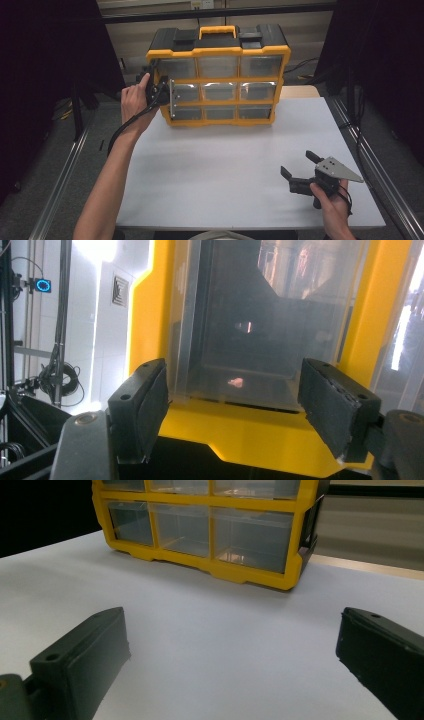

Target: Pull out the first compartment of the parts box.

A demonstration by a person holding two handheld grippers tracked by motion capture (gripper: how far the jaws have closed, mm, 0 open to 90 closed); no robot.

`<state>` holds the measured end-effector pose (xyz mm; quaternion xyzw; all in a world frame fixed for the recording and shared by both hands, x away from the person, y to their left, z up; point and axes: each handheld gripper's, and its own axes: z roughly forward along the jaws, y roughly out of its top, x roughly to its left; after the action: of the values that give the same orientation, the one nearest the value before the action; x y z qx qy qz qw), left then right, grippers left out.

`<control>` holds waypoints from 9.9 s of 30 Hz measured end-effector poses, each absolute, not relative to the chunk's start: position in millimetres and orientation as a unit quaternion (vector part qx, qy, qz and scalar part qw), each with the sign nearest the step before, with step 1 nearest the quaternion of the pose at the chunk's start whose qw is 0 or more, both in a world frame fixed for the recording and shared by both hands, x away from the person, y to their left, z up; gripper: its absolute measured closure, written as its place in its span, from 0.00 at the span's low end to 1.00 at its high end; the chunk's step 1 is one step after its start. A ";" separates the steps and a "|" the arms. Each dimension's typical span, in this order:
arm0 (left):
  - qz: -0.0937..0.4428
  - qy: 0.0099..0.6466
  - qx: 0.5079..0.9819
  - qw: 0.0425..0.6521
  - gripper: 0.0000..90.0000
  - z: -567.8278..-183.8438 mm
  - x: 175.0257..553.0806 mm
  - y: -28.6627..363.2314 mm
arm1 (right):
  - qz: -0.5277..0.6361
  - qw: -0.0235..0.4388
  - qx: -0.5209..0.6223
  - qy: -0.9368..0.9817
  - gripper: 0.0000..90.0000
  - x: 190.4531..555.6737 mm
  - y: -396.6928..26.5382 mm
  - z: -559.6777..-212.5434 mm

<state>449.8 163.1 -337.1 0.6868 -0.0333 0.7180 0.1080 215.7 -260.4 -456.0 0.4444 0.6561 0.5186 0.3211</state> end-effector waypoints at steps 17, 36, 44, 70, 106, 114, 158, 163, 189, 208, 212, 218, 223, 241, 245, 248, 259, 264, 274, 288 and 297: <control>0.741 -0.045 0.666 0.072 0.69 -329.3 445.8 162.6 | 0.516 0.321 0.443 0.659 0.00 216.5 -259.8 -456.5; 0.756 -0.038 0.649 0.080 0.91 -327.6 446.6 159.6 | 0.515 0.319 0.445 0.660 0.00 216.2 -260.7 -456.5; 0.754 -0.046 0.652 0.073 0.89 -325.5 446.2 160.9 | 0.516 0.319 0.445 0.659 0.00 216.1 -260.8 -456.4; 0.756 -0.064 0.646 0.088 0.93 -324.6 434.5 164.0 | 0.513 0.320 0.446 0.660 0.00 217.3 -261.0 -457.6; 0.726 -0.075 0.675 0.107 0.88 -313.5 436.5 163.0 | 0.517 0.314 0.441 0.664 0.00 217.4 -259.9 -457.8; 0.735 -0.079 0.665 0.111 0.89 -314.2 432.9 161.8 | 0.518 0.315 0.439 0.663 0.00 216.0 -260.3 -456.7; 0.744 -0.094 0.651 0.114 0.90 -318.3 402.5 167.1 | 0.518 0.319 0.438 0.661 0.00 215.2 -259.5 -456.5; 0.743 -0.094 0.652 0.116 0.90 -318.7 400.8 167.8 | 0.518 0.320 0.438 0.662 0.00 215.1 -259.9 -456.4; 0.749 -0.106 0.643 0.120 0.89 -321.7 388.5 171.5 | 0.518 0.324 0.437 0.660 0.00 214.4 -260.0 -455.8; 0.749 -0.110 0.641 0.125 0.89 -323.6 376.1 174.6 | 0.520 0.322 0.436 0.660 0.00 214.2 -260.6 -455.6; 0.748 -0.111 0.641 0.128 0.89 -323.0 373.6 175.4 | 0.519 0.324 0.436 0.660 0.00 214.4 -260.5 -455.6; 0.752 -0.116 0.636 0.130 0.89 -325.5 370.7 176.0 | 0.517 0.323 0.435 0.662 0.00 214.6 -260.4 -455.9; 0.749 -0.114 0.639 0.130 0.89 -324.4 368.3 175.6 | 0.516 0.321 0.435 0.664 0.00 214.6 -260.3 -455.8; 0.755 -0.107 0.632 0.139 0.89 -325.1 355.4 176.3 | 0.516 0.322 0.437 0.662 0.00 214.5 -260.5 -455.9; 0.753 -0.102 0.633 0.147 0.89 -325.2 355.3 179.4 | 0.517 0.323 0.436 0.662 0.00 214.7 -260.7 -456.0; 0.749 -0.100 0.632 0.172 0.88 -327.2 357.2 181.2 | 0.516 0.320 0.437 0.664 0.00 214.7 -260.4 -456.1; 0.754 -0.094 0.630 0.161 0.88 -329.4 356.1 181.3 | 0.515 0.320 0.436 0.665 0.00 215.1 -260.0 -456.3; 0.759 -0.084 0.624 0.168 0.87 -331.2 355.7 180.8 | 0.516 0.320 0.435 0.665 0.00 215.2 -260.2 -456.2; 0.735 -0.046 0.638 0.224 0.63 -332.9 359.0 181.2 | 0.517 0.317 0.433 0.667 0.00 216.2 -260.2 -457.1; 0.704 -0.013 0.654 0.277 0.26 -331.9 365.4 177.3 | 0.515 0.309 0.443 0.666 0.00 221.4 -262.7 -461.3; 0.666 0.039 0.673 0.320 0.09 -330.8 369.2 173.5 | 0.516 0.307 0.444 0.665 0.00 220.8 -263.8 -461.4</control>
<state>369.2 173.5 -330.8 0.6730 0.0388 0.6659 0.3196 220.8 -263.8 -461.4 0.4437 0.6652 0.5163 0.3068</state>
